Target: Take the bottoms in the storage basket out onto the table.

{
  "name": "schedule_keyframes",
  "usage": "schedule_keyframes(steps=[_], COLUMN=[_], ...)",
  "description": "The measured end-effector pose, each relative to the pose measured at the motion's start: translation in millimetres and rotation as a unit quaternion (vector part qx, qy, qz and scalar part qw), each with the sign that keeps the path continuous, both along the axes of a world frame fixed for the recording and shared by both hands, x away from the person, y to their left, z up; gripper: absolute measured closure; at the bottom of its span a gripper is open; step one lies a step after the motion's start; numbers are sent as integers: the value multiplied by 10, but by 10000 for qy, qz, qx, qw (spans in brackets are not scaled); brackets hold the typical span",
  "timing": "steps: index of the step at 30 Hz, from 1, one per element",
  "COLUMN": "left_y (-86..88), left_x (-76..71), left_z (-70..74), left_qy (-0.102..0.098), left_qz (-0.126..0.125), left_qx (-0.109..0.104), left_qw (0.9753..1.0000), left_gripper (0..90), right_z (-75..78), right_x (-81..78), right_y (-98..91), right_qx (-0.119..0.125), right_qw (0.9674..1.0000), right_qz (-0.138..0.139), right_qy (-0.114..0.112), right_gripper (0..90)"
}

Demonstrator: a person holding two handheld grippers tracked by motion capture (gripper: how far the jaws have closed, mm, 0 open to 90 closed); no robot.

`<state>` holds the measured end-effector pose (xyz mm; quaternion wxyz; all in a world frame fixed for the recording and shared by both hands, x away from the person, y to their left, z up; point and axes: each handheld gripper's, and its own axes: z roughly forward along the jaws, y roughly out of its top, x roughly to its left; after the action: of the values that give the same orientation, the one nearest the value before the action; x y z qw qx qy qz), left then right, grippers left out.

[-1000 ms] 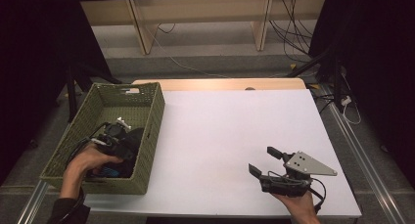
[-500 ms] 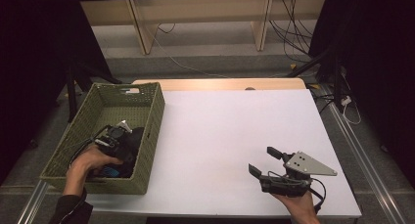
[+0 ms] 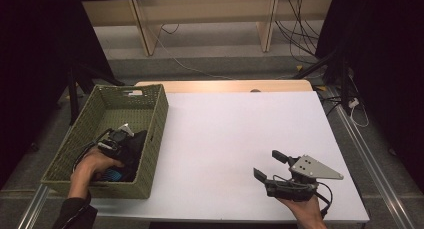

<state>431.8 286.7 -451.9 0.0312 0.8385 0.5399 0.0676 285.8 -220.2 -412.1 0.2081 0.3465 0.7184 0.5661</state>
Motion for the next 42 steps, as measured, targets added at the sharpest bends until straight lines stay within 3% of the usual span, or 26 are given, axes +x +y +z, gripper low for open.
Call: schedule_keyframes(steps=[4, 8, 16, 19, 22, 24, 28, 31, 34, 37, 42], left_y=[-9, -12, -24, -34, -11, 26, 94, 127, 158, 194, 254], left_x=[-10, -23, -44, -50, -55, -56, -68, -75, -87, -106, -143], left_z=[24, 64, 117, 170, 235, 274, 364, 415, 469, 547, 664], left_qy=[-91, -234, -466, -711, -982, -1146, -1466, -1590, -1794, -2064, -2552], left_qz=[-84, -74, -102, -116, -55, 27, 220, 304, 408, 508, 667], left_qx=[-41, 22, 62, 73, -160, -377, -590, -697, -846, -983, -1287], left_qw=[9999, 9997, 9988, 9974, 9950, 9927, 9872, 9843, 9793, 9722, 9560], left_gripper=[452, 648, 712, 724, 731, 733, 734, 734, 734, 734, 734], right_z=[2, 3, 4, 4, 6, 6, 6, 3, 3, 4, 3], right_x=[-3, -4, -2, -2, -2, 0, 0, 2, 2, 1, 2], right_y=[0, 0, -1, -2, -6, -8, -9, -4, -4, -6, -6], right_qx=[6, 2, -17, -19, -18, -21, -19, -16, -18, -3, -7], right_qw=[10000, 10000, 10000, 10000, 10000, 10000, 10000, 10000, 10000, 10000, 10000], right_qz=[1, 4, -11, -13, -31, -45, -48, -35, -34, -37, -32], right_qy=[1, -6, -16, -5, 2, 7, 11, 24, 15, 32, 30], right_gripper=[183, 184, 185, 186, 191, 191, 191, 192, 192, 193, 194])
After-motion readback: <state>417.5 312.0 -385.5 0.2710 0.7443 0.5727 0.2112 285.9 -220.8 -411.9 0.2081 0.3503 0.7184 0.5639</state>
